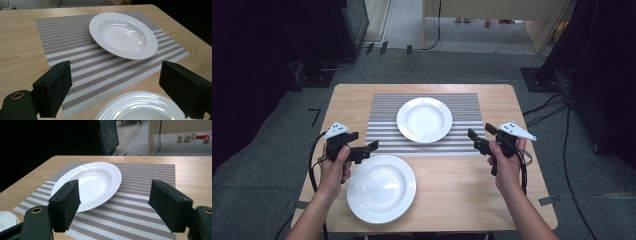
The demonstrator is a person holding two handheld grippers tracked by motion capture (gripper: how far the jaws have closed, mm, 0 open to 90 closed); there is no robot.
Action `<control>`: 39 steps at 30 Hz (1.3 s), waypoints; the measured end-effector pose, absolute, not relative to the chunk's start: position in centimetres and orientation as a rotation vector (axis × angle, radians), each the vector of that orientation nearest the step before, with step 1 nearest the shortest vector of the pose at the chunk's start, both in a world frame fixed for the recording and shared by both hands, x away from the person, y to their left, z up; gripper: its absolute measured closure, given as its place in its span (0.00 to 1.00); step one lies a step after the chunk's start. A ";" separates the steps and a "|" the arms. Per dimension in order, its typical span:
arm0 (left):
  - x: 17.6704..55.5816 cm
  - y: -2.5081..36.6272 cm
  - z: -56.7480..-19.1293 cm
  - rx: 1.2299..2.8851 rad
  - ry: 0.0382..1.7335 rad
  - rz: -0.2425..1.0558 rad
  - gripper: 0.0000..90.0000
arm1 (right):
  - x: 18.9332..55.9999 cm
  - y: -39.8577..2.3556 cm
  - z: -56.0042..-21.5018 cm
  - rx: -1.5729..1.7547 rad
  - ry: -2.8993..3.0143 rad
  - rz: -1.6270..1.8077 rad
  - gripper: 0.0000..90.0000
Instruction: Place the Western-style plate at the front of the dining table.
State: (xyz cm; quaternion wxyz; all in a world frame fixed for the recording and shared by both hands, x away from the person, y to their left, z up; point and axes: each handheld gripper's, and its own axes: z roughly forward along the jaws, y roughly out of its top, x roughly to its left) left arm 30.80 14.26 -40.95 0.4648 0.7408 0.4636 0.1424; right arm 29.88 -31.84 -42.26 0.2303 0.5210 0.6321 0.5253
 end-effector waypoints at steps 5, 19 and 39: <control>29.6 15.2 -41.3 1.818 1.145 0.379 0.12 | 28.5 -33.1 -42.2 1.431 1.726 1.444 0.27; 26.5 17.8 -42.5 1.770 1.188 0.437 0.12 | 24.4 -37.1 -43.4 1.462 1.688 1.412 0.28; 22.7 23.5 -46.2 1.696 1.365 0.492 0.12 | 19.5 -43.0 -45.8 1.513 1.619 1.335 0.29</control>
